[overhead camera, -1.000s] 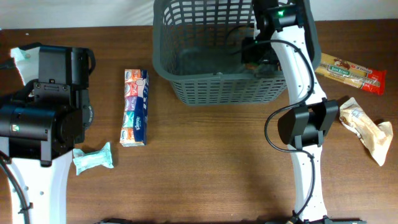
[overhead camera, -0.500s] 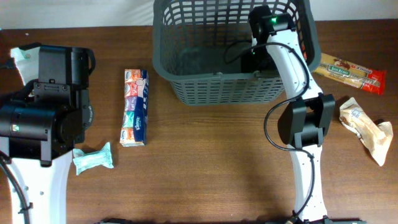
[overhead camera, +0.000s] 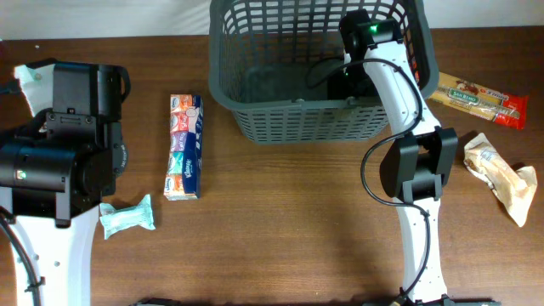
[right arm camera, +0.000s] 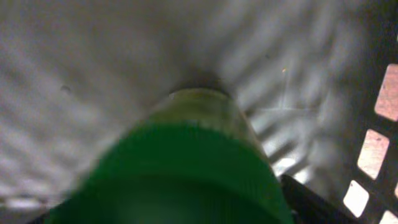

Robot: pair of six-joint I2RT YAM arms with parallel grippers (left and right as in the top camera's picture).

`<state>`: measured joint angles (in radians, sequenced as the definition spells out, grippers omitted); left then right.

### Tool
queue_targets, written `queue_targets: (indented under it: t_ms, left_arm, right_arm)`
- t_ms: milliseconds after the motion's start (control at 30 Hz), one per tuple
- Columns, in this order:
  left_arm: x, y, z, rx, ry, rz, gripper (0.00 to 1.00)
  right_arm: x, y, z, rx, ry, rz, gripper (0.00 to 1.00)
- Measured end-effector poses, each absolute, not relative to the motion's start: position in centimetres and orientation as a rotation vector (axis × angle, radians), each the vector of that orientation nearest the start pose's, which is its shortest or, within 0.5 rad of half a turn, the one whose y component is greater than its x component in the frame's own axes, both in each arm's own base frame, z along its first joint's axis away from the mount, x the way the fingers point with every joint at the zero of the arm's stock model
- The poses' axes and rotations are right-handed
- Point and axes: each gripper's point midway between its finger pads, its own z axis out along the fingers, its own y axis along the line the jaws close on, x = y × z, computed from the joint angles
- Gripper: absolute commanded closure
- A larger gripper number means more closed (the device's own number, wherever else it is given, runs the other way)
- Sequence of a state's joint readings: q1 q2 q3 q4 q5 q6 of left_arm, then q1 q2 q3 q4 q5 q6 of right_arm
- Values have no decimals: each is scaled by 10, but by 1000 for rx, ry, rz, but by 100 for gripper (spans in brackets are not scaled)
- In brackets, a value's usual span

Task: Pack container
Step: 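Lower the jar into the basket and open the right gripper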

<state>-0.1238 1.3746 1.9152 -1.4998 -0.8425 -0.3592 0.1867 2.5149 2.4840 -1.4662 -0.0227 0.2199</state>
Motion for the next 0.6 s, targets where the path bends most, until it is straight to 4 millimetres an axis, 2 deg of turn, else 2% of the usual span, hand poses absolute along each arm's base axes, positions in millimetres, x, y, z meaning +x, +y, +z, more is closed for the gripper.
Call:
queue_targets:
  t_ms: [167, 233, 400, 467, 533, 567, 600]
  left_arm:
    - [270, 96, 396, -579, 2191, 807, 1]
    - [270, 96, 396, -579, 2191, 807, 0]
    - [270, 96, 396, -579, 2191, 807, 0]
    - [270, 96, 396, -579, 2191, 807, 0]
    - [270, 96, 396, -579, 2191, 807, 0]
    - [270, 96, 396, -579, 2191, 807, 0]
    - [270, 96, 396, -579, 2191, 807, 0]
  right_arm:
    - [489, 96, 76, 52, 3072, 57, 12]
    - [489, 96, 76, 49, 3072, 57, 2]
    - [491, 97, 82, 13, 3061, 58, 1]
    - [495, 96, 98, 7, 3029, 66, 1]
    - [506, 96, 126, 1, 2950, 86, 1]
    - [511, 96, 142, 3, 2903, 97, 1]
    - [518, 95, 167, 5, 2829, 112, 1]
